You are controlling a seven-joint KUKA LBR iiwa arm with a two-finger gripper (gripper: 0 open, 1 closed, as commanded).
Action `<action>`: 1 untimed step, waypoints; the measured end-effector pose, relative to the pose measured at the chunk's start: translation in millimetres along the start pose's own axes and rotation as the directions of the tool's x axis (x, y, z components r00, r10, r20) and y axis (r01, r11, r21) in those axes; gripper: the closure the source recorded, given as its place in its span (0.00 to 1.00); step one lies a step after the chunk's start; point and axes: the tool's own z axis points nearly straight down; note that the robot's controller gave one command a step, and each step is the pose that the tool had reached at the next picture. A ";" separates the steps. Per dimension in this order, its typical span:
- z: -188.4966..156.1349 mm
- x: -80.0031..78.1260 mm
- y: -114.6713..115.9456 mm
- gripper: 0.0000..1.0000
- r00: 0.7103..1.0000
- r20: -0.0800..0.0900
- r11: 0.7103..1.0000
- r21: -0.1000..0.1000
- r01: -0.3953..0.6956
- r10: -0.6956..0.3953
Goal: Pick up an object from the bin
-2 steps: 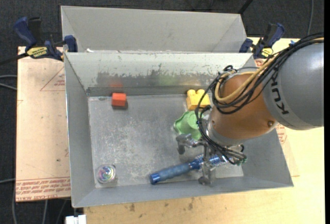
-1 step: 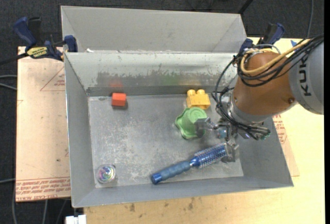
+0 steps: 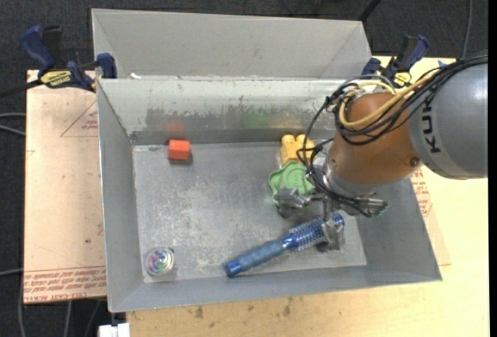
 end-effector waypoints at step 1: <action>-0.5 -1.2 0.0 0.00 1.000 -0.001 1.000 0.001 -0.002 0.002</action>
Offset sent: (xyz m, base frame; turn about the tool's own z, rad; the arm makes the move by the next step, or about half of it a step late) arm 0.0000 0.0000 0.0000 0.0000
